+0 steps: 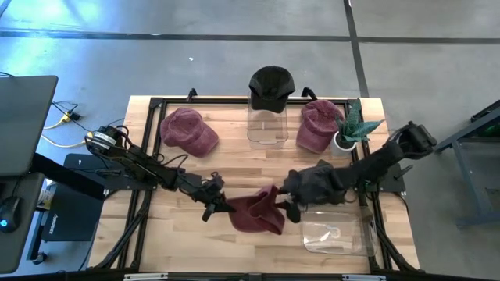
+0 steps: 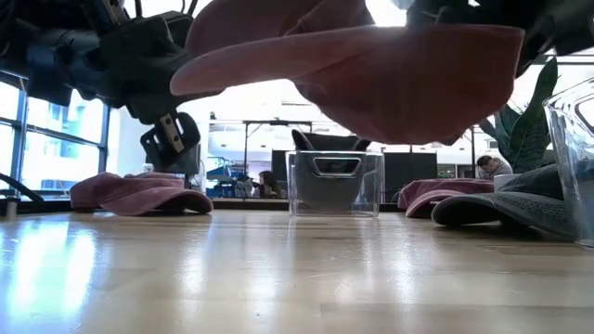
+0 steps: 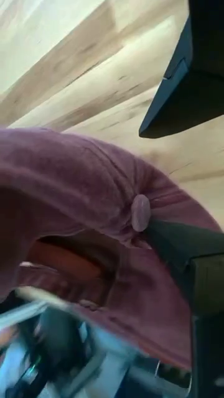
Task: Pick & Place hat
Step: Put the bottom red cap into the bottom transparent bin
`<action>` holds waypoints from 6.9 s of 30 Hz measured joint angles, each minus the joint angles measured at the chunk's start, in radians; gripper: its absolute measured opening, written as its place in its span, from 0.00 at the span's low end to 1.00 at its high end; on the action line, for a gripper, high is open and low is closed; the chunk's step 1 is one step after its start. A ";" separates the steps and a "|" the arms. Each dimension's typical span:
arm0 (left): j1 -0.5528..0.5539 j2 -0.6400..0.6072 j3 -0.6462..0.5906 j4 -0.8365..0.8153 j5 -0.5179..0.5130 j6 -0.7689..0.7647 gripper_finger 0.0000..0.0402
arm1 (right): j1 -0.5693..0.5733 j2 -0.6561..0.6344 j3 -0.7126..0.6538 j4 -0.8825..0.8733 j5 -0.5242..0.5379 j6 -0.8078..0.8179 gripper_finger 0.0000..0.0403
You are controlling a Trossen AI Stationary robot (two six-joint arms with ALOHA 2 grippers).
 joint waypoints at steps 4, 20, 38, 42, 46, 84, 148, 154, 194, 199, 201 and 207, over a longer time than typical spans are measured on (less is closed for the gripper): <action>0.000 0.000 0.000 0.001 0.000 0.000 0.00 | -0.042 -0.044 -0.029 -0.031 -0.120 0.038 0.52; 0.000 0.000 0.000 0.010 0.001 0.003 0.00 | 0.082 -0.229 -0.028 -0.195 0.135 0.099 0.50; 0.000 0.000 0.000 0.011 -0.008 0.007 0.00 | 0.045 -0.042 -0.028 0.009 0.183 -0.011 0.35; 0.000 0.000 0.000 0.011 -0.013 0.007 0.00 | 0.045 -0.045 -0.026 0.002 0.231 -0.019 0.13; 0.000 0.000 0.000 0.011 -0.051 0.008 0.00 | 0.045 -0.067 0.003 -0.049 0.231 -0.009 0.06; -0.092 0.040 0.080 -0.089 -0.120 0.389 0.38 | 0.253 -0.103 1.105 -1.797 -0.037 1.118 0.04; -0.092 0.040 0.178 -0.299 -0.108 0.470 0.38 | 0.646 -0.278 0.358 -1.692 -0.822 1.662 0.21; -0.092 0.040 0.178 -0.299 -0.114 0.470 0.38 | 0.649 -0.278 0.371 -1.732 -0.821 1.641 0.42; -0.092 0.040 0.178 -0.302 -0.128 0.469 0.38 | 0.484 -0.278 0.514 -1.280 -0.060 1.392 0.06; -0.092 0.040 0.178 -0.305 -0.128 0.466 0.38 | 0.503 -0.278 0.559 -1.303 -0.018 1.365 0.03; -0.092 0.040 0.178 -0.306 -0.129 0.465 0.38 | 0.529 -0.277 0.556 -1.373 -0.078 1.420 0.04; -0.092 0.040 0.178 -0.306 -0.127 0.447 0.38 | 0.600 -0.276 0.483 -1.500 -0.386 1.613 0.03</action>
